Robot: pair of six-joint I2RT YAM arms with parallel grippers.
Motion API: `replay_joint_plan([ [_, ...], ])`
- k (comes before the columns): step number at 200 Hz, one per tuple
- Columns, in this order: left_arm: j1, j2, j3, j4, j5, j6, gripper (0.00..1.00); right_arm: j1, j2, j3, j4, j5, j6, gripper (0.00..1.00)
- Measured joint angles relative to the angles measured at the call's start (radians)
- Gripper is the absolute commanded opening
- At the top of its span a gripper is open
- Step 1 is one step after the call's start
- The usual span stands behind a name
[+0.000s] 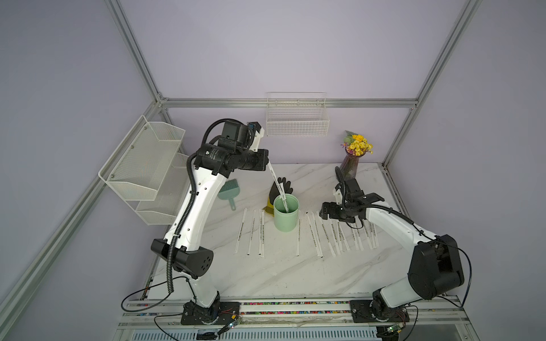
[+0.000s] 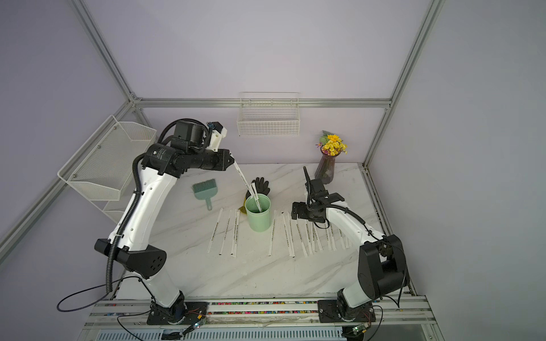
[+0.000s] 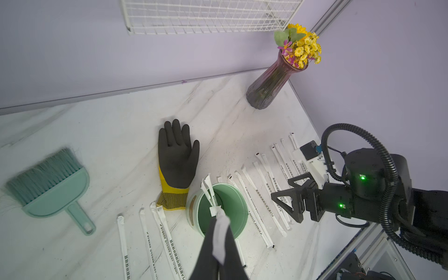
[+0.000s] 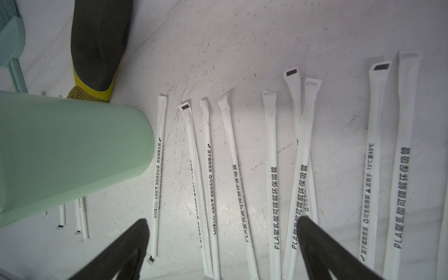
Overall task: Take the straws out of the storage container
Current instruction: Place the straw at the center of the board.
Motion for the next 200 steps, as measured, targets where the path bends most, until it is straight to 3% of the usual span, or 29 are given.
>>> replay_joint_plan([
  [48, 0.1, -0.108, 0.005, -0.049, -0.011, 0.034, 0.04, 0.0, -0.003, 0.004, -0.006, 0.0, 0.0, 0.97],
  [90, 0.137, -0.119, 0.008, -0.129, -0.072, 0.064, 0.04, 0.0, -0.005, 0.004, -0.011, 0.0, -0.005, 0.97],
  [200, 0.147, 0.169, -0.017, -0.348, -0.389, 0.069, 0.04, 0.0, -0.015, 0.004, -0.014, 0.004, -0.008, 0.97],
])
